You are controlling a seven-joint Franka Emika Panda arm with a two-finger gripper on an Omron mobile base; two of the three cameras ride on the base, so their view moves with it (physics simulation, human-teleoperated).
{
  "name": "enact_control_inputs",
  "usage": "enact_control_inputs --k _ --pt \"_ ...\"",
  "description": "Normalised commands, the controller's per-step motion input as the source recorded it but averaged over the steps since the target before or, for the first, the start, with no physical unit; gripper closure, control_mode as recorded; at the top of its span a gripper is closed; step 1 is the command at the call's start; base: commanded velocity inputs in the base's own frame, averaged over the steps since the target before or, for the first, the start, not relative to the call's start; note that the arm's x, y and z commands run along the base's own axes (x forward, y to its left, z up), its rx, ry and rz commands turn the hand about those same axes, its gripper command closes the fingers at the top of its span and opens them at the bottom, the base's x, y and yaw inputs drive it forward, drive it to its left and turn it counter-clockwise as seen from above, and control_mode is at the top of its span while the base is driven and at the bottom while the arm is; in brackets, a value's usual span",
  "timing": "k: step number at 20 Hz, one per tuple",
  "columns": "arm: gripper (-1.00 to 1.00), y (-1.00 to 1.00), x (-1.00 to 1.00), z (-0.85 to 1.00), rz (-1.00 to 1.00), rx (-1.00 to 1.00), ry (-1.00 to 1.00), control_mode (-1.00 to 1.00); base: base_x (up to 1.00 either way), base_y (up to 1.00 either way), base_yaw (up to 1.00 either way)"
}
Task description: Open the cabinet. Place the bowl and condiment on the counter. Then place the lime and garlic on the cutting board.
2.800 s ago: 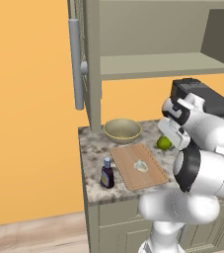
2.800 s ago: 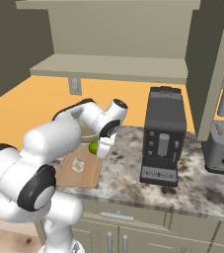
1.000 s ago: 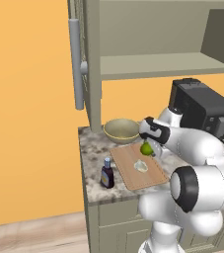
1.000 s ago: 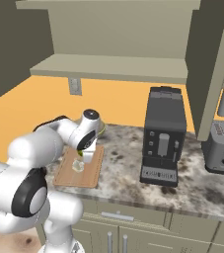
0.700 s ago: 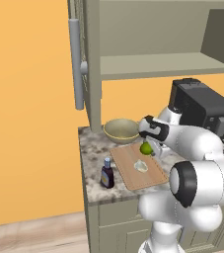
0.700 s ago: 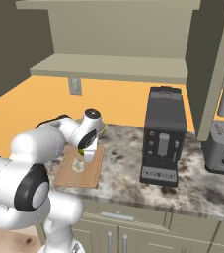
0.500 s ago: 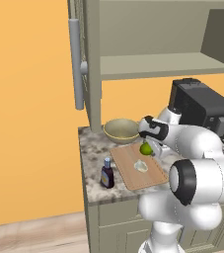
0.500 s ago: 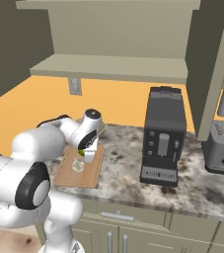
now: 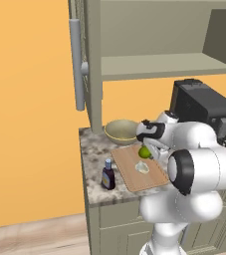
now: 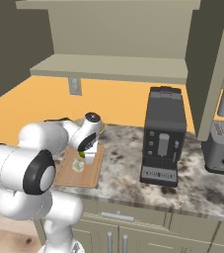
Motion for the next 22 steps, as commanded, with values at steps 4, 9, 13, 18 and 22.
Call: enact_control_inputs --k 4,9,13,18,22 --pt "1.0 0.08 0.17 -0.16 0.0 -0.01 0.0 -1.0 0.0 0.0 0.0" --pt "1.0 0.11 0.09 -0.16 0.0 -0.03 0.0 -1.0 0.0 0.0 0.0" --pt "1.0 0.13 0.04 -0.14 0.0 -0.04 0.0 -1.0 0.0 0.0 0.0" --pt "1.0 0.11 0.0 -0.12 0.0 -0.04 0.0 -1.0 0.0 0.0 0.0" --pt "1.0 0.06 0.0 -0.08 0.0 -0.03 0.0 -1.0 0.0 0.0 0.0"
